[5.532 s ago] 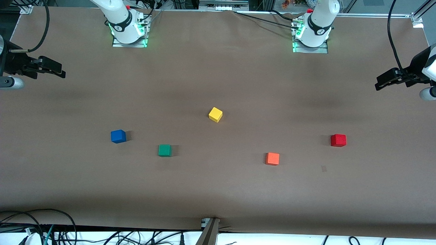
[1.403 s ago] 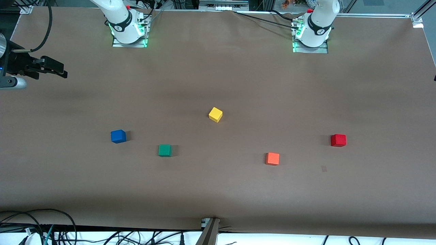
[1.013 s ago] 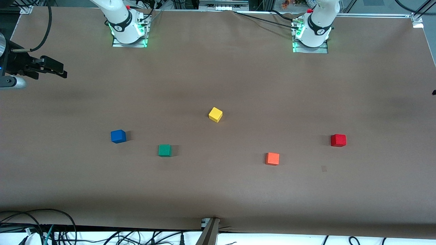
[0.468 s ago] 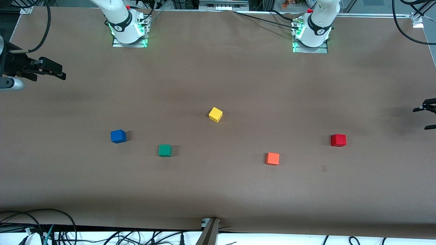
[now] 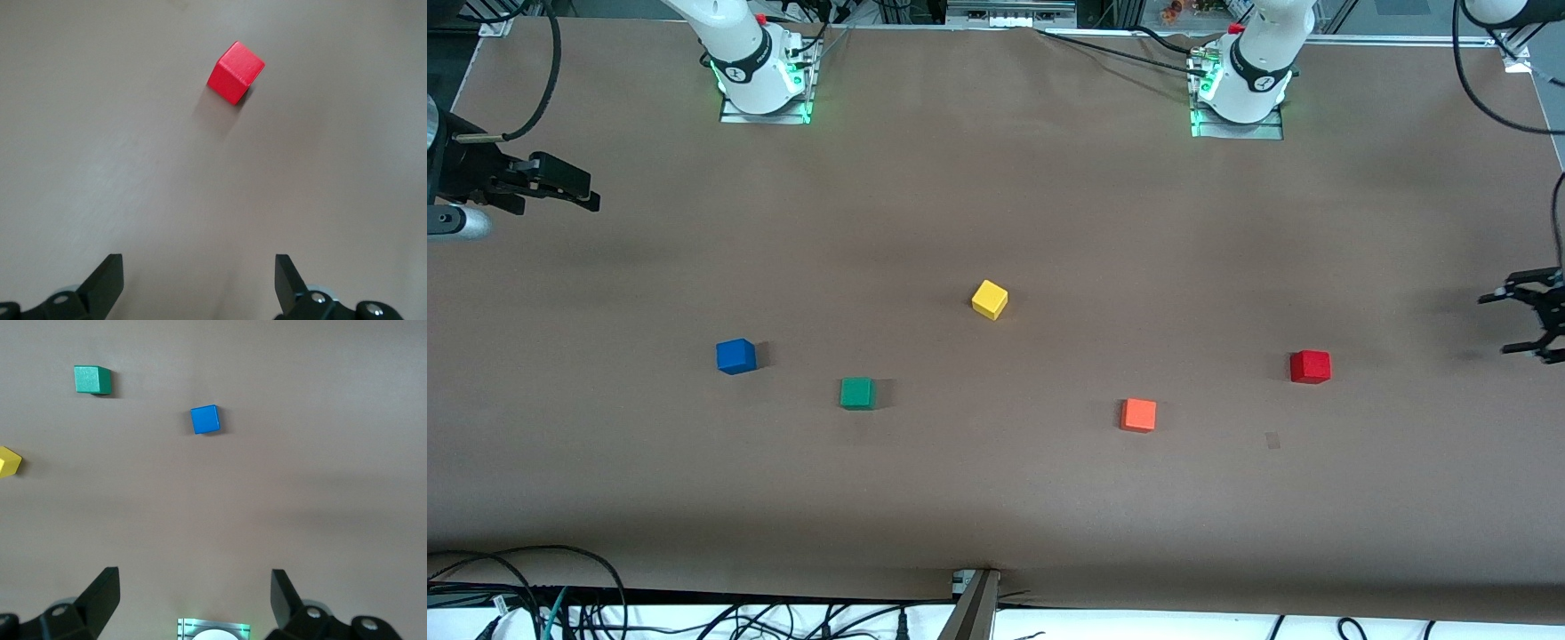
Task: Pass red block to right arm, stack on blue
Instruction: 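Move the left gripper down toward the red cube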
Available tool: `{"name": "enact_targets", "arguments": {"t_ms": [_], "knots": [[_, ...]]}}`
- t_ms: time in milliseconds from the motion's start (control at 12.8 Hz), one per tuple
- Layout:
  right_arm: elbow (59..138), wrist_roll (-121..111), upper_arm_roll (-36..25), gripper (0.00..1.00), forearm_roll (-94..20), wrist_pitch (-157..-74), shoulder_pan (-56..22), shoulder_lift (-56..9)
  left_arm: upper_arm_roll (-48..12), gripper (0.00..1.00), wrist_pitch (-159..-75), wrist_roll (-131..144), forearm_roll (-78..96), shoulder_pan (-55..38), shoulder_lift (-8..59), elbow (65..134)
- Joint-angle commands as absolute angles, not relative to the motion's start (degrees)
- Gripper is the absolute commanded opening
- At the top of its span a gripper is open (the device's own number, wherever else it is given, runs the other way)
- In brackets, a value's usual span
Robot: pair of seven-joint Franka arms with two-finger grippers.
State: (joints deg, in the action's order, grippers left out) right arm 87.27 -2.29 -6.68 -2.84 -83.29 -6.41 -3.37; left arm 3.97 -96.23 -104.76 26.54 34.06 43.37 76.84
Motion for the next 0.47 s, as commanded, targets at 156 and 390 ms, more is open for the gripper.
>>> {"name": "enact_targets", "arguments": {"t_ms": [156,390], "knots": [[85.96,-2.81,-6.59,1.0,-2.81,-82.88,-6.5,-4.04,2.99,1.0,-94.75,-120.29,37.86,33.23,51.14,75.67],[85.96,-2.81,-6.5,1.0,-2.81,-82.97,-6.5,-4.13,-1.74,1.0,-92.82,-128.39,41.21,33.31,55.01,75.67]]}}
